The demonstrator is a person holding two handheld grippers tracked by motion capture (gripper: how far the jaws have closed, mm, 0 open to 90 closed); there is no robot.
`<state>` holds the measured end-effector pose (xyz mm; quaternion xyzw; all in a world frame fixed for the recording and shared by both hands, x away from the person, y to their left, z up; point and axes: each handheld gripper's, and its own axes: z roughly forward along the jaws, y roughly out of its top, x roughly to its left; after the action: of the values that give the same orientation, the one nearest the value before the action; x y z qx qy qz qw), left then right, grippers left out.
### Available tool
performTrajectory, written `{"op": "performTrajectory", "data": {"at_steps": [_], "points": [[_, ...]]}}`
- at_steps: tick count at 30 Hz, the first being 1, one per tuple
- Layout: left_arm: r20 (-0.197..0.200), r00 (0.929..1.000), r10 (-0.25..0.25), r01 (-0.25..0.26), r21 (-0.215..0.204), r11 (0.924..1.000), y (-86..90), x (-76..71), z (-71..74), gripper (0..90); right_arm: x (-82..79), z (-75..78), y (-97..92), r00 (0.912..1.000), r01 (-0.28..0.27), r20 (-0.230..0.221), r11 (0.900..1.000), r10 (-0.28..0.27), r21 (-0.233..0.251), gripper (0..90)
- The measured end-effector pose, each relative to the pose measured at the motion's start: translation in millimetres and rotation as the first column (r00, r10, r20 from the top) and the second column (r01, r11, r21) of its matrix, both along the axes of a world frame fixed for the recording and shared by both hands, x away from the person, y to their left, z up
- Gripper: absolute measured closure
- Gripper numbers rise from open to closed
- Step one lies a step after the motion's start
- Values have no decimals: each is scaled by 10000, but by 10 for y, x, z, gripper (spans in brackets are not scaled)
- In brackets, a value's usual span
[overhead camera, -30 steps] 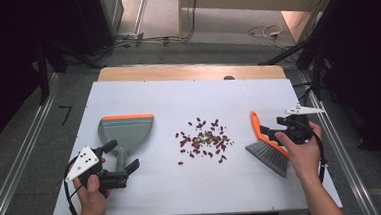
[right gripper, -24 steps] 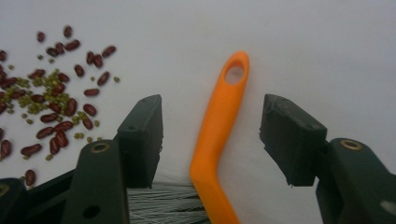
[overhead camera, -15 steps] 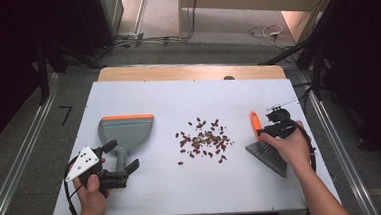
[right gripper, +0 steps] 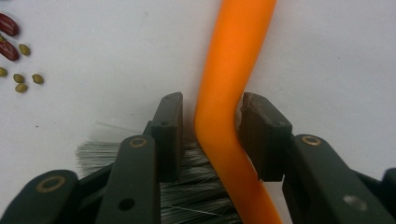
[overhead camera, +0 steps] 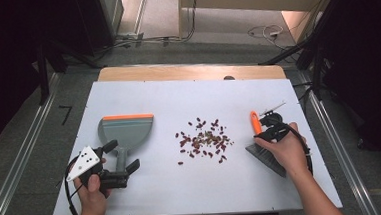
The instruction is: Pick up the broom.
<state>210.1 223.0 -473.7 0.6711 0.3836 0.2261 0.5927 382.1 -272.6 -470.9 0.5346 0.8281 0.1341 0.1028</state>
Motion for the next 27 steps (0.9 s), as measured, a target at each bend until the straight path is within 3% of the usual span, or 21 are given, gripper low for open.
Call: {"op": "performTrajectory", "data": {"at_steps": [2, 7, 10, 13, 14, 15, 16, 17, 18, 19, 21, 23, 24, 25, 26, 27], "points": [[0, 10000, -45, 45, 49, 10000, -10, 2, -1, 5, -5, -6, -43, 9999, 126, 113, 9997, -129, 213, 674], [30, 10000, -58, 58, 113, 9999, -22, -8, 8, 5, -3, -7, -57, 9998, 136, 115, 9993, -140, 334, 678], [71, 10000, -31, 30, 159, 9999, -15, -17, 15, 5, -47, -16, -58, 9987, 80, 497, 9994, -97, 351, 677], [57, 10000, -12, 12, 134, 9999, -7, -16, 14, 5, -149, 19, -126, 9889, 67, 1473, 9954, -208, 960, 678], [45, 10000, 1, -1, 125, 9999, -9, -15, 14, 5, -149, 19, -126, 9889, 67, 1473, 9954, -208, 960, 678], [51, 10000, -17, 16, 142, 9999, -11, -14, 15, 5, -177, 36, -154, 9841, 251, 1717, 9919, -464, 1243, 678], [53, 10000, -20, 20, 142, 9999, -14, -15, 16, 5, -226, 60, -227, 9732, 287, 2194, 9834, -683, 1790, 678], [64, 10000, -27, 26, 144, 9999, -21, -17, 18, 5, -226, 60, -227, 9732, 287, 2194, 9834, -683, 1790, 678], [66, 10000, -25, 23, 181, 9998, -25, -20, 22, 5, -257, 71, -260, 9677, 453, 2337, 9773, -943, 2068, 678], [97, 9999, -57, 55, 201, 9998, -30, -22, 25, 5, -326, 86, -328, 9503, 320, 2911, 9644, -1108, 2626, 678], [139, 9999, -87, 84, 246, 9997, -48, -35, 39, 5, -383, 103, -395, 9346, 168, 3327, 9500, -1257, 3118, 679], [191, 9998, -93, 88, 261, 9996, -61, -41, 50, 5, -449, 143, -461, 9084, -35, 3903, 9310, -1496, 3651, 681], [191, 9998, -93, 88, 261, 9996, -61, -41, 50, 5, -449, 143, -461, 9084, -35, 3903, 9310, -1496, 3651, 681], [220, 9997, -97, 92, 249, 9996, -67, -44, 54, 5, -482, 170, -492, 8937, -229, 4197, 9181, -1586, 3956, 683], [239, 9996, -137, 130, 295, 9995, -76, -56, 65, 5, -541, 219, -534, 8643, -344, 4658, 9016, -1898, 4311, 684], [257, 9996, -133, 127, 257, 9996, -85, -62, 70, 5, -575, 241, -546, 8478, -617, 4958, 8937, -1880, 4443, 685]]}}
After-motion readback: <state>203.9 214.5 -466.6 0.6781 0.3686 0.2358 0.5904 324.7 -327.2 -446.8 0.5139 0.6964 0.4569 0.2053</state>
